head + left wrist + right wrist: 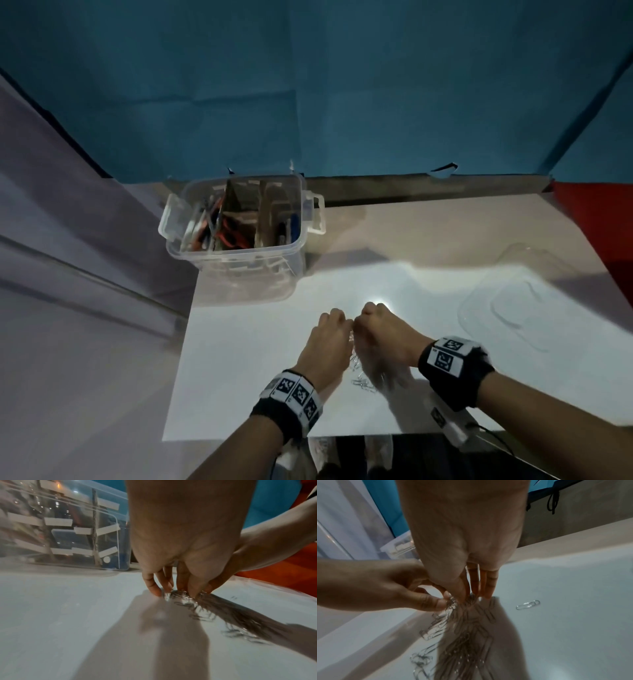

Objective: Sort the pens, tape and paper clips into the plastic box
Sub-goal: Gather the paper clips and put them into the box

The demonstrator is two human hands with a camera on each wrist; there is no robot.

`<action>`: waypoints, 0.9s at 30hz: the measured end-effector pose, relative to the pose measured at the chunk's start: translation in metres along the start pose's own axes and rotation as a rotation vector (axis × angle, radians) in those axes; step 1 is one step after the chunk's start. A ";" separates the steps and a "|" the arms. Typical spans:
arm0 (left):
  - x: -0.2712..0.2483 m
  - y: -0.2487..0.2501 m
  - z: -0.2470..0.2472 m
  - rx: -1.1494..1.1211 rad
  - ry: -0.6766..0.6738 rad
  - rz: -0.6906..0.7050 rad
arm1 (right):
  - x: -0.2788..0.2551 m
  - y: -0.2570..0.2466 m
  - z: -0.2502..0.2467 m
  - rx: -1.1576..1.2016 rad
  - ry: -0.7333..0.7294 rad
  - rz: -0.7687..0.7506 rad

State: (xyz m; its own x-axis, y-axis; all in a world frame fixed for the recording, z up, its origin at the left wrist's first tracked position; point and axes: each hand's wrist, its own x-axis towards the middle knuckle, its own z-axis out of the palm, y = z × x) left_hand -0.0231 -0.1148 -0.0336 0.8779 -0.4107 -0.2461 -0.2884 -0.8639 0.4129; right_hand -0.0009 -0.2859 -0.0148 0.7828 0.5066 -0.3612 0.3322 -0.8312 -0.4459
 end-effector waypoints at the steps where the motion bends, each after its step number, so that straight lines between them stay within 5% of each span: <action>1: -0.007 0.001 0.003 -0.034 -0.013 0.011 | -0.005 0.002 0.001 0.014 0.000 -0.012; 8: -0.037 -0.020 -0.002 -0.139 -0.005 -0.116 | -0.024 0.038 0.005 0.103 0.036 0.182; 16: -0.021 0.011 0.012 -0.177 0.076 -0.136 | -0.016 -0.011 0.036 0.146 0.158 0.089; 27: 0.003 -0.005 -0.021 -0.349 0.178 -0.288 | 0.007 -0.018 -0.004 0.322 0.262 0.269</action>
State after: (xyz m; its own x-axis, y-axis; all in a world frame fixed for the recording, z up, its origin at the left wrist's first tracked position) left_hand -0.0113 -0.1053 -0.0178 0.9639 -0.0863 -0.2519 0.0945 -0.7735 0.6267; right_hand 0.0003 -0.2687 -0.0065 0.9381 0.1754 -0.2987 -0.0467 -0.7904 -0.6108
